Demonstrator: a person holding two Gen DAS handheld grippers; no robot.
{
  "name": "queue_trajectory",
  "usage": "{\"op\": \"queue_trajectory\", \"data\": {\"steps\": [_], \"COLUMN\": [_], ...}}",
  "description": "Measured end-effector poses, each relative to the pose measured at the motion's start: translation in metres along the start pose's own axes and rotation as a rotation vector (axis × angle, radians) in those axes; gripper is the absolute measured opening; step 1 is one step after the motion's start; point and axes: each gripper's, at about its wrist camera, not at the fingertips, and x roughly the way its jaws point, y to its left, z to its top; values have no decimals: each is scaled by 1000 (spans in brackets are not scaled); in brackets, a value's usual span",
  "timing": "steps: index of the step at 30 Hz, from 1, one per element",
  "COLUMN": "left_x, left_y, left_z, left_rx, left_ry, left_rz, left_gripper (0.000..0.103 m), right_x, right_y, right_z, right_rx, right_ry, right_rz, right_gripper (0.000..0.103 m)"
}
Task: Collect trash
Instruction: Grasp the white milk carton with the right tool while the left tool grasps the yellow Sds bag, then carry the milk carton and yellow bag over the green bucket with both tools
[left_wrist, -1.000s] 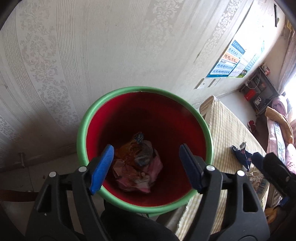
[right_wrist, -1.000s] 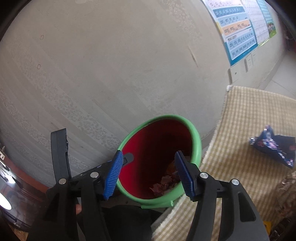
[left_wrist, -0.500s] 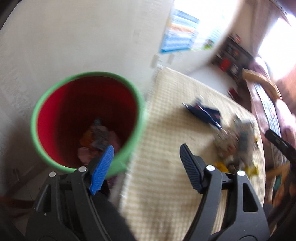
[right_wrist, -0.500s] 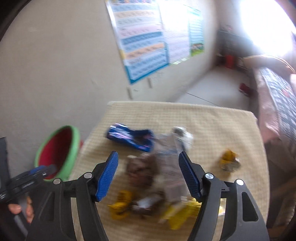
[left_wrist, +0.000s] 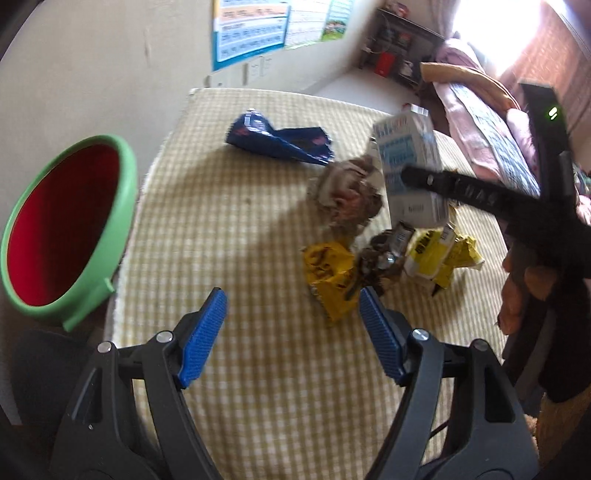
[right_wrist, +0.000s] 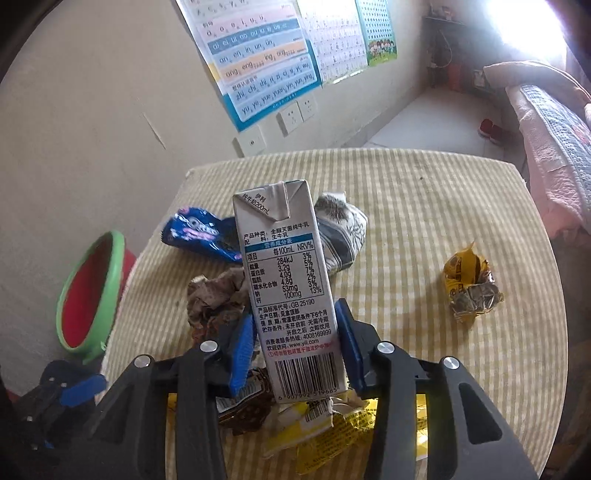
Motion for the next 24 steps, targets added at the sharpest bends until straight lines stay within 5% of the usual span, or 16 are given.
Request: {"op": "queue_trajectory", "data": {"steps": [5,11,15,24], "left_x": [26,54,38,-26], "left_y": [-17,-17,-22,7], "left_z": [1,0,-2,11], "left_rx": [51,34,70,-25], "left_ry": [49,118,72,-108], "left_rz": [-9,-80,-49,7], "left_gripper": [67,33,28,23], "right_x": [-51,-76,-80,-91], "right_y": [-7,-9,-1,32], "right_z": [-2,-15,-17,-19], "right_rx": [60,106,102,37], "right_ry": [-122,-159,-158,-176], "right_rz": [55,84,115,152], "right_gripper": [41,41,41,41]}}
